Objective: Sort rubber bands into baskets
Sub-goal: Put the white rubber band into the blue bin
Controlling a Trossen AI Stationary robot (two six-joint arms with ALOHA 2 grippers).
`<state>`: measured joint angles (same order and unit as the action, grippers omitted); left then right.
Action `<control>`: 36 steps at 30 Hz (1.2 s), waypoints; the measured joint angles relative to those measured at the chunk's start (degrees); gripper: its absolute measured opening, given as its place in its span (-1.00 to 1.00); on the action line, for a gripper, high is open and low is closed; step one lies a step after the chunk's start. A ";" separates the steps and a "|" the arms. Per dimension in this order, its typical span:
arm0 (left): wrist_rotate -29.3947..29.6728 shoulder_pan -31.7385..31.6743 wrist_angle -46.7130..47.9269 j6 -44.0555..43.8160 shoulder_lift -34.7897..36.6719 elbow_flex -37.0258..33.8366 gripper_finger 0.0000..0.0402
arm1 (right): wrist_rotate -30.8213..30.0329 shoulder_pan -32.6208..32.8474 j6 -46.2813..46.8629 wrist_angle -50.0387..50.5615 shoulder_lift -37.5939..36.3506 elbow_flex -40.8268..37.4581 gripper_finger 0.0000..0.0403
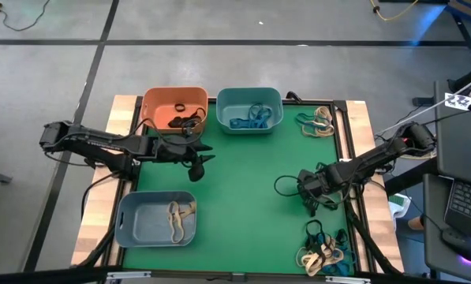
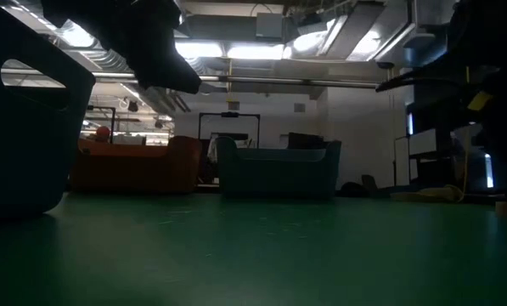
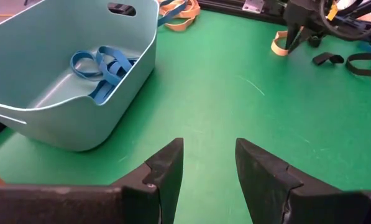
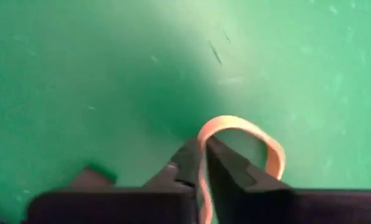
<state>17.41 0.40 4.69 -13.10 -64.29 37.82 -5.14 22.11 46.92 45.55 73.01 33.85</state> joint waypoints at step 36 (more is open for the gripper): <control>-0.19 4.86 -19.96 4.25 -12.35 0.00 -0.29 | -10.91 0.00 -36.68 -62.08 0.04 -1.81 -0.99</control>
<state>17.22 5.26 -15.27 -8.85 -76.64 37.82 -16.05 22.11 10.24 -16.53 73.06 32.03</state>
